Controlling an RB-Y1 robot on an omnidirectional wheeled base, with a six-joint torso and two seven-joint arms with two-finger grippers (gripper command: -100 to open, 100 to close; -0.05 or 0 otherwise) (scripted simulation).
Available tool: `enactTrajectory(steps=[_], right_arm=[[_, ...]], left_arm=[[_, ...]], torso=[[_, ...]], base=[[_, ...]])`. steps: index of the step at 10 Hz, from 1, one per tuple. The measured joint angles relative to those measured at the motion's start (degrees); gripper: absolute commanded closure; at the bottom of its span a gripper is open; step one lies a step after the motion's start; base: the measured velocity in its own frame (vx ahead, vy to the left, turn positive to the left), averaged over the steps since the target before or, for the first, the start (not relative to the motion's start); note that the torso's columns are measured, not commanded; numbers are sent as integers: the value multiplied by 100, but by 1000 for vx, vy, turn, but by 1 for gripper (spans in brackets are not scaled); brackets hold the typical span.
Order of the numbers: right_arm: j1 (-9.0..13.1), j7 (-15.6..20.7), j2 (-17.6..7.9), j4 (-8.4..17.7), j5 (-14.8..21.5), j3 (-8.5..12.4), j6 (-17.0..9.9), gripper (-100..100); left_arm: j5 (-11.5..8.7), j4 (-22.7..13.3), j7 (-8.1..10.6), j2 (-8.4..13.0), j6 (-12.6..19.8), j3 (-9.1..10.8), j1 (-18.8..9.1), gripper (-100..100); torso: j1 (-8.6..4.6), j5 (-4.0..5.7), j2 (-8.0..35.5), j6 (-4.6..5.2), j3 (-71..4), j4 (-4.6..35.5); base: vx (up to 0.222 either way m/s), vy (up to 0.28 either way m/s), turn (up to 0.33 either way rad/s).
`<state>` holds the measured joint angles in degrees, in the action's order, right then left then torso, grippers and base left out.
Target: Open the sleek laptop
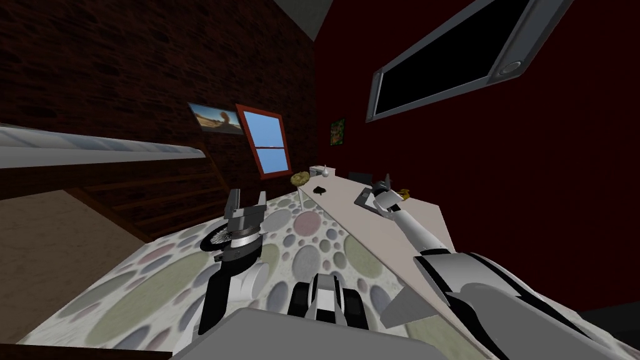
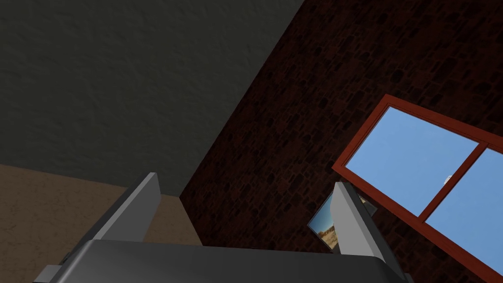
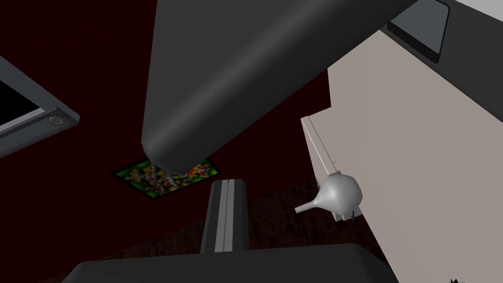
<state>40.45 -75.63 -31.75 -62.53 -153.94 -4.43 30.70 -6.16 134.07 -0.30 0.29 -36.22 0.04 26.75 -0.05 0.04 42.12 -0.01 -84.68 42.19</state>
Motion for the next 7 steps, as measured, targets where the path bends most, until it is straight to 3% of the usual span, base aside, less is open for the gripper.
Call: enactTrajectory(steps=[3, 4, 7], right_arm=[[148, 319, -4, 327, 147, -138, 125, 100], [152, 340, -2, 335, 152, -144, 136, -100], [71, 66, 19, 176, 58, -7, -26, -100]], left_arm=[[0, 0, 0, 0, 0, 0, 0, 0], [0, 0, 0, 0, 0, 0, 0, 0], [0, 0, 0, 1, 0, 1, 0, 0]], torso=[[4, -4, 24, 2, 15, 11], [-2, -3, 26, 4, 17, 12], [1, -3, 21, 1, 14, 10]], base=[[17, 27, 49], [-6, -11, -108], [-18, -23, -88]])
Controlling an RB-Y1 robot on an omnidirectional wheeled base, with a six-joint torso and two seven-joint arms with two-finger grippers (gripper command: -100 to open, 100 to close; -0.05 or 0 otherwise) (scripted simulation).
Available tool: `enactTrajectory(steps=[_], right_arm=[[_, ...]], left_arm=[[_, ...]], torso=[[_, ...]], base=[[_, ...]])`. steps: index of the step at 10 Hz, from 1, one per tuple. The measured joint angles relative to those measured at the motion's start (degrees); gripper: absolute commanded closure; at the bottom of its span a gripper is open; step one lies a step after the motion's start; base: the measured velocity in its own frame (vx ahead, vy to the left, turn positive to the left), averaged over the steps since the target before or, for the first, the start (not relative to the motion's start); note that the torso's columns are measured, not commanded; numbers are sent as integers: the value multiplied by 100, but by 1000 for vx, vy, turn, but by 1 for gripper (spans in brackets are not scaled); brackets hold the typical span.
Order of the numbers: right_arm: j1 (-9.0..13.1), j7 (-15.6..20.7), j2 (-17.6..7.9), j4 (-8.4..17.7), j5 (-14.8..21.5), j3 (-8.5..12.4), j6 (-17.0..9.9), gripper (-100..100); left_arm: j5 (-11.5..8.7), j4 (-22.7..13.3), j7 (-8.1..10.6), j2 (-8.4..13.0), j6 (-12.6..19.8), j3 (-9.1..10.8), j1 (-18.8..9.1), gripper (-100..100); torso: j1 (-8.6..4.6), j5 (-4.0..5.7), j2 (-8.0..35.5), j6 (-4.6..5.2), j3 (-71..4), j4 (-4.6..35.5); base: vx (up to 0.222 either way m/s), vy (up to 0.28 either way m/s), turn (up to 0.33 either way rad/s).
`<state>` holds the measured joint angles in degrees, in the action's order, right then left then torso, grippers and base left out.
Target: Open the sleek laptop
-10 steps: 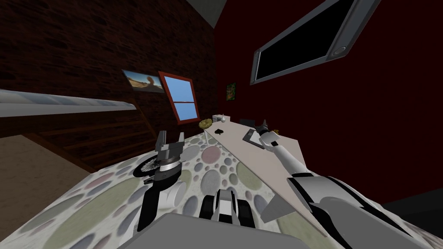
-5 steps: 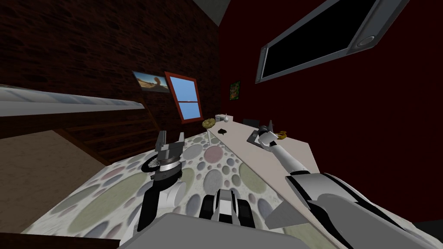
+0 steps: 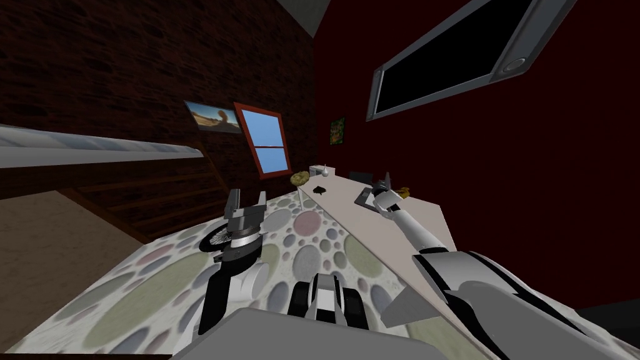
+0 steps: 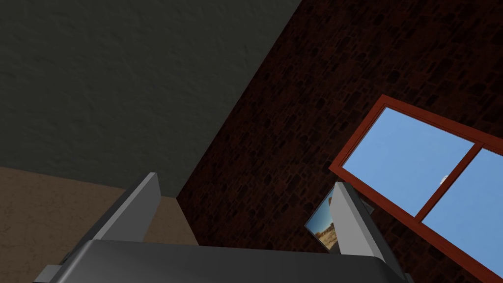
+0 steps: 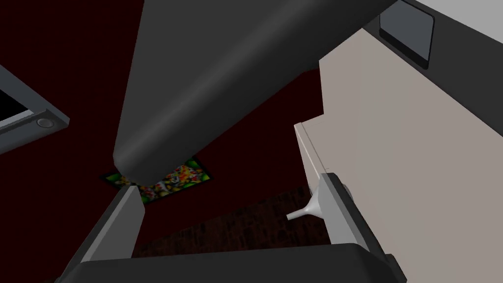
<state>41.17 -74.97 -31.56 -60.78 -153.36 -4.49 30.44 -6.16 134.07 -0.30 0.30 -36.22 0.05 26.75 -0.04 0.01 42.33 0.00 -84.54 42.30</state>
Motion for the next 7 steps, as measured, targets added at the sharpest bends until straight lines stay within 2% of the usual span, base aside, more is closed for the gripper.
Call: enactTrajectory(steps=[5, 7], right_arm=[[-136, -481, 34, -233, -134, 241, -315, -100], [-167, -602, 48, -271, -144, 300, -403, -100]], left_arm=[[0, 0, 0, 0, 0, 0, 0, 0], [0, 0, 0, 0, 0, 0, 0, 0]], torso=[[4, -2, -4, 0, -3, -1], [9, -2, -6, -2, -4, -2]], base=[[-13, -20, -85], [-3, -5, -11]])
